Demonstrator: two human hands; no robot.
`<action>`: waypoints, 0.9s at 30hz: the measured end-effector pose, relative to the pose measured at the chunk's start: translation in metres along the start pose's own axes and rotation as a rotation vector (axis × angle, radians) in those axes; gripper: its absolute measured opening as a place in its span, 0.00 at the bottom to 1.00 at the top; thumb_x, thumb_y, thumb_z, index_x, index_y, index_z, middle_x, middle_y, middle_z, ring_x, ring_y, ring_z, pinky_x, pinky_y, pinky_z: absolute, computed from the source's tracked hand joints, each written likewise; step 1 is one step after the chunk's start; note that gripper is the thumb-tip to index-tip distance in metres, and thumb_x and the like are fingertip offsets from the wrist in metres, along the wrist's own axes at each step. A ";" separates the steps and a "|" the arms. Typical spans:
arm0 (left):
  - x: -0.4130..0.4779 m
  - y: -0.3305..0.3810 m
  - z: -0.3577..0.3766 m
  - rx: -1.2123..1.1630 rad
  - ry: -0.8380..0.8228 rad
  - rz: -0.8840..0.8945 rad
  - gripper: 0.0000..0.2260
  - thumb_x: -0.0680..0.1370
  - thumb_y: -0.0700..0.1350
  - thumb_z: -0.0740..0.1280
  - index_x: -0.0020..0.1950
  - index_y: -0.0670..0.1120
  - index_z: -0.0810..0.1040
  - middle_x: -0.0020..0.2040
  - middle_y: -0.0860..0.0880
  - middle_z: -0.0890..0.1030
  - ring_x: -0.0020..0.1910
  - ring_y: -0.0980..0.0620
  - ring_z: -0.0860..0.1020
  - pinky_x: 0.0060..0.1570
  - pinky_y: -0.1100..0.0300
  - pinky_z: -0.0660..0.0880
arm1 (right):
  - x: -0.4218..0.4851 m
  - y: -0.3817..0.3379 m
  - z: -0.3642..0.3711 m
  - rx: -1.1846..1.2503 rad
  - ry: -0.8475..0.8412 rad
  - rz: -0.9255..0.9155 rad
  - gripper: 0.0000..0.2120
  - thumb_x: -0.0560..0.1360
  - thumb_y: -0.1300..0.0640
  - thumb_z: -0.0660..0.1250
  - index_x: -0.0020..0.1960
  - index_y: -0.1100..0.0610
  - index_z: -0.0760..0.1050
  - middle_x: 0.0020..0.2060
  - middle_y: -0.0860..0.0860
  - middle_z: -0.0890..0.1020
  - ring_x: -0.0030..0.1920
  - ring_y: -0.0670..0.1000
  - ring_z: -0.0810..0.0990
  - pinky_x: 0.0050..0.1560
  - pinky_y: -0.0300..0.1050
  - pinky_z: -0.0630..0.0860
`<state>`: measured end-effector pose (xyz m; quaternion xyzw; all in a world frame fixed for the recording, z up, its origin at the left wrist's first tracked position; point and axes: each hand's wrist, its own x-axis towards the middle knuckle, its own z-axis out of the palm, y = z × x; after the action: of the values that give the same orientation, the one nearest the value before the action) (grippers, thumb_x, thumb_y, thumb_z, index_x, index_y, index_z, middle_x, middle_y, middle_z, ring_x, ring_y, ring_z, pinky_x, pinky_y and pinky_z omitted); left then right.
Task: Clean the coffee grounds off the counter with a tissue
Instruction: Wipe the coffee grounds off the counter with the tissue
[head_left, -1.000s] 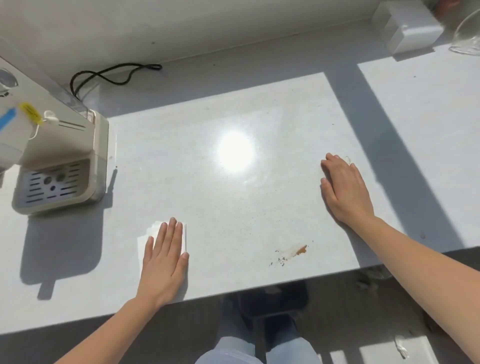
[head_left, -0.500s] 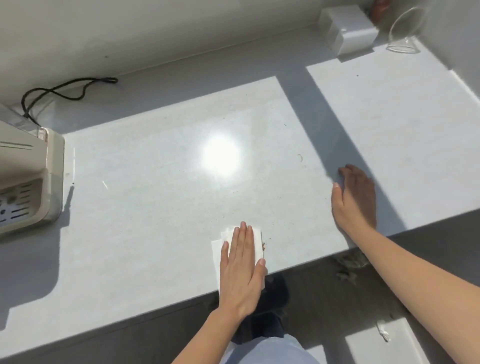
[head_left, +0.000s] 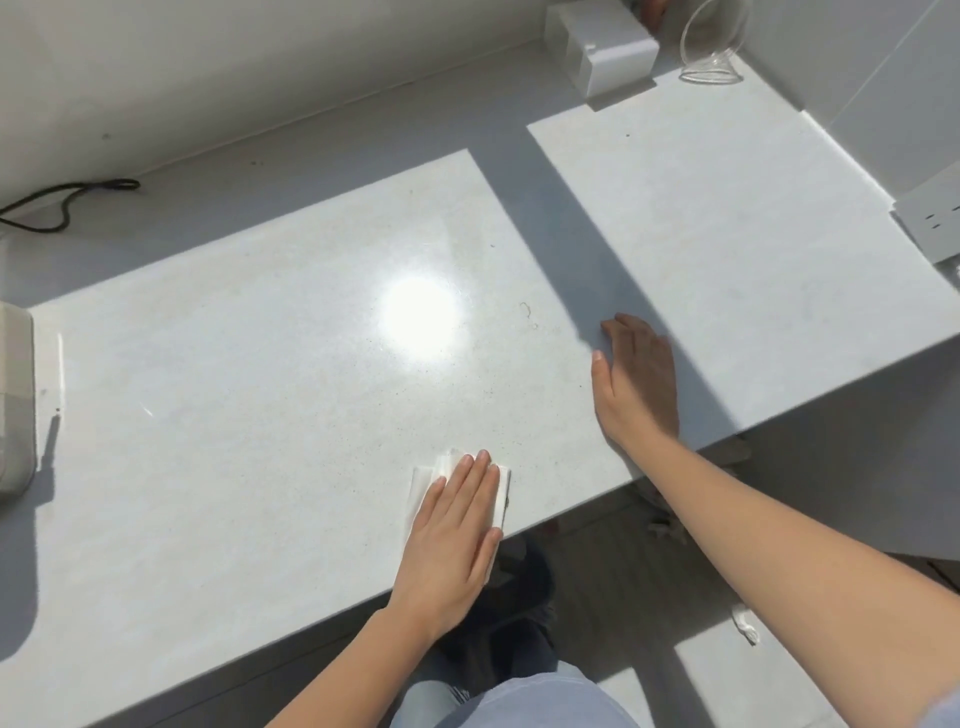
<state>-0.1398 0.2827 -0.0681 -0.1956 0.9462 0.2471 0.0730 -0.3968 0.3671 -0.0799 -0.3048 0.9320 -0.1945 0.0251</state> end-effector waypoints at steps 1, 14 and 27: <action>0.001 0.002 0.000 -0.021 0.010 -0.001 0.25 0.82 0.53 0.47 0.76 0.55 0.39 0.77 0.58 0.39 0.75 0.61 0.36 0.74 0.60 0.37 | 0.000 0.000 0.000 0.003 0.003 -0.005 0.17 0.80 0.55 0.56 0.67 0.60 0.67 0.68 0.57 0.70 0.69 0.57 0.66 0.72 0.59 0.60; 0.009 0.018 0.010 0.031 0.112 0.242 0.27 0.74 0.37 0.70 0.72 0.46 0.68 0.73 0.49 0.68 0.73 0.47 0.62 0.70 0.47 0.62 | 0.000 0.001 0.001 0.011 0.023 -0.029 0.17 0.80 0.55 0.56 0.65 0.61 0.68 0.67 0.58 0.71 0.70 0.59 0.65 0.72 0.58 0.58; -0.010 0.034 0.024 -0.207 0.240 0.298 0.25 0.64 0.24 0.71 0.56 0.44 0.82 0.58 0.48 0.82 0.61 0.48 0.78 0.62 0.50 0.73 | -0.016 0.004 -0.003 0.385 0.070 0.149 0.17 0.78 0.48 0.54 0.64 0.53 0.67 0.61 0.50 0.75 0.61 0.52 0.73 0.59 0.49 0.70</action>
<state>-0.1437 0.3251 -0.0720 -0.0879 0.9361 0.3261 -0.0980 -0.3861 0.3802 -0.0798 -0.2176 0.8978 -0.3773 0.0651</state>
